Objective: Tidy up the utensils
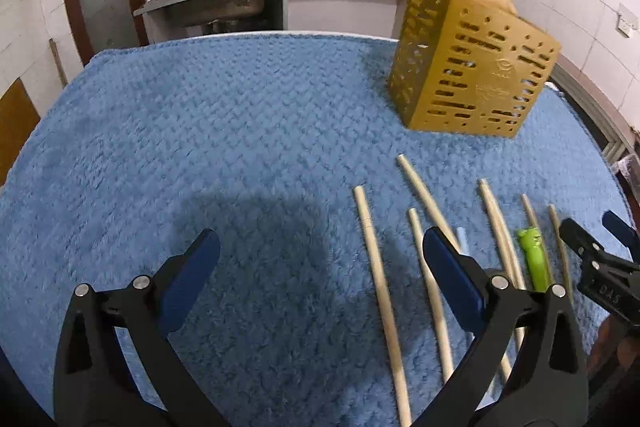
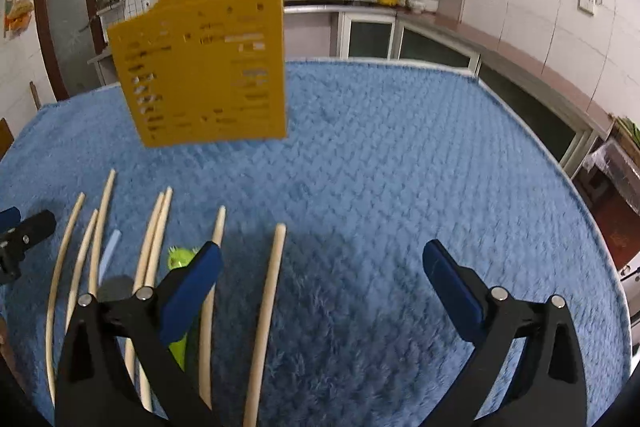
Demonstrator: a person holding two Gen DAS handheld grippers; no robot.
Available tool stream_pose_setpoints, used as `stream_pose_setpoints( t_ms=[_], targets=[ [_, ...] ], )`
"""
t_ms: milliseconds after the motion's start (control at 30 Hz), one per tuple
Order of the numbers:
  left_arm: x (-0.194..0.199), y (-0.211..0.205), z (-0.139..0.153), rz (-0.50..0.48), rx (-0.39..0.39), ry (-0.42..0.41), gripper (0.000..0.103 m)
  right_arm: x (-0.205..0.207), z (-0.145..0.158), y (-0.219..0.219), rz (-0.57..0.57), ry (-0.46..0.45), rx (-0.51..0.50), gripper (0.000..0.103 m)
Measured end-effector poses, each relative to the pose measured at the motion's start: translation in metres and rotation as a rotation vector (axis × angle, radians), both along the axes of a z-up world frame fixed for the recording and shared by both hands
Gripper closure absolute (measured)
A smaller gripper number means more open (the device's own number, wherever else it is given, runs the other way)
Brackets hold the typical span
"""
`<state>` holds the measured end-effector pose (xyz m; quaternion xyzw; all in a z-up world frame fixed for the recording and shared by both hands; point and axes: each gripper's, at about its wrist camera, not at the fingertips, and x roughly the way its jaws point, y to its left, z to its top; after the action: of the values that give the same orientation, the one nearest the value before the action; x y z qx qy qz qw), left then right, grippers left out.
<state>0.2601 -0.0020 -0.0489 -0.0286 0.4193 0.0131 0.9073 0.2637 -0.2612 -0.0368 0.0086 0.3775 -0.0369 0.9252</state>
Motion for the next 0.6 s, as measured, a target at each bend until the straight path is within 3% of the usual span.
stream_pose_setpoints(
  t_ms=[67,133,267,433,600],
  targets=[
    [0.003,0.001,-0.006,-0.011,-0.022,0.025,0.021,0.001,-0.001,0.002,0.003,0.003,-0.008,0.028],
    [0.005,-0.001,-0.012,-0.028,-0.044,0.054,0.030,0.003,-0.005,0.002,-0.007,0.026,-0.005,0.042],
    [0.003,-0.005,-0.014,-0.035,-0.030,0.053,0.037,0.005,-0.008,-0.005,0.009,0.047,0.057,0.059],
    [0.004,-0.014,-0.014,-0.062,-0.031,0.074,0.056,0.003,-0.008,0.006,0.045,0.058,0.084,0.069],
    [0.006,-0.014,-0.014,-0.062,-0.026,0.086,0.058,0.006,-0.011,0.013,0.071,0.083,0.078,0.076]
  ],
)
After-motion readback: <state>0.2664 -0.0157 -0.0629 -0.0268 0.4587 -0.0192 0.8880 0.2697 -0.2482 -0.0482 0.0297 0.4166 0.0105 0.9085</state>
